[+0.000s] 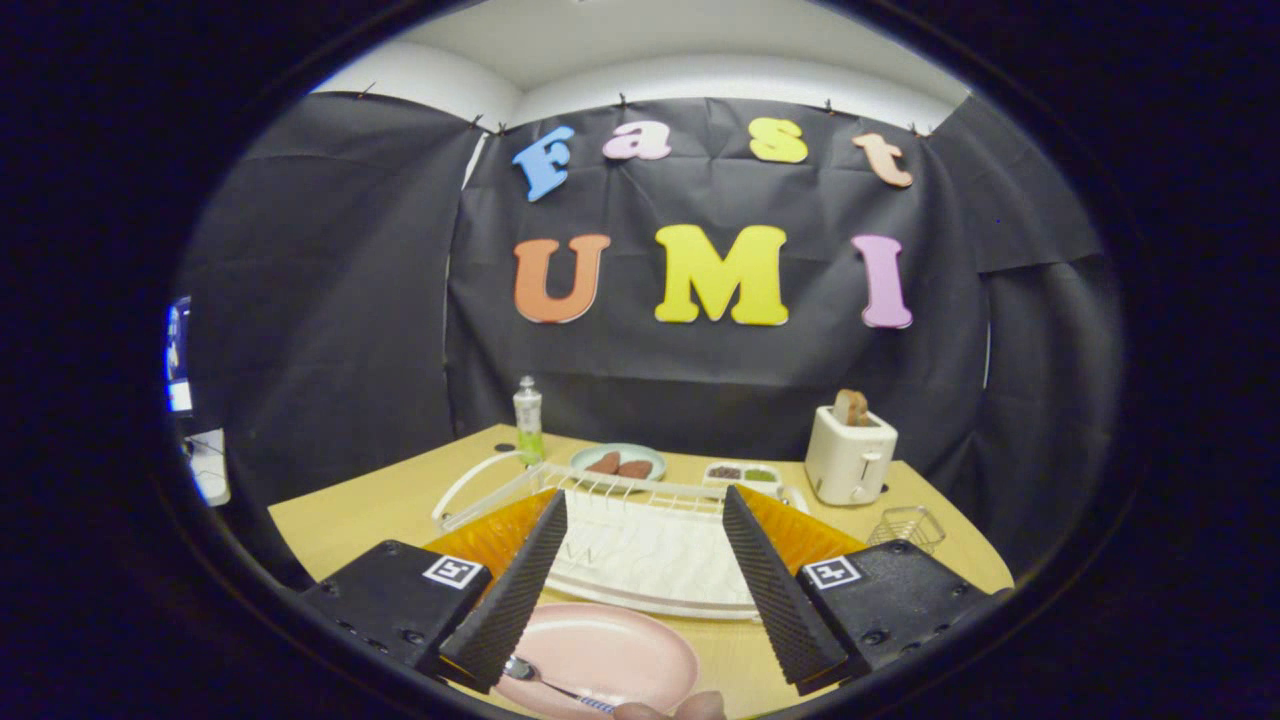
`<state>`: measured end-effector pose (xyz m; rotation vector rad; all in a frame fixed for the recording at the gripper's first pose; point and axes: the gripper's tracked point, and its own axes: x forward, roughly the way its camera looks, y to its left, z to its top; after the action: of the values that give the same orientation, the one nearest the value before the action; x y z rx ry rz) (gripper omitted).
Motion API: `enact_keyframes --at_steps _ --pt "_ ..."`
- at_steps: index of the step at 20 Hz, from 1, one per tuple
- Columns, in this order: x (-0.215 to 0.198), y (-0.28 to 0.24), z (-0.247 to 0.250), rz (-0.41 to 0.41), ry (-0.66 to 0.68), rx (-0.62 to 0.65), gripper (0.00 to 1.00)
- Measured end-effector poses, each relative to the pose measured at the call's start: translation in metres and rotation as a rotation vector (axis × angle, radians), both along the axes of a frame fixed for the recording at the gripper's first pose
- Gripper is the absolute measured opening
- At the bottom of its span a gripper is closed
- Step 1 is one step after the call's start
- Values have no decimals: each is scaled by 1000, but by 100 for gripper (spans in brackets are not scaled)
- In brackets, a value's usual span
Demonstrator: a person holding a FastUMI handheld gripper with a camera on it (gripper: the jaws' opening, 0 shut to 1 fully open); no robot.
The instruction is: Take the plate from the dish rack, then take the spoon from the basket and place it into the plate.
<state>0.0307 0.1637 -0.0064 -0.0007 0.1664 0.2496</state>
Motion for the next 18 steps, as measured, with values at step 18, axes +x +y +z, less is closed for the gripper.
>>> enact_keyframes --at_steps 18 --pt "-24 -47 23 -207 -120 43 100"
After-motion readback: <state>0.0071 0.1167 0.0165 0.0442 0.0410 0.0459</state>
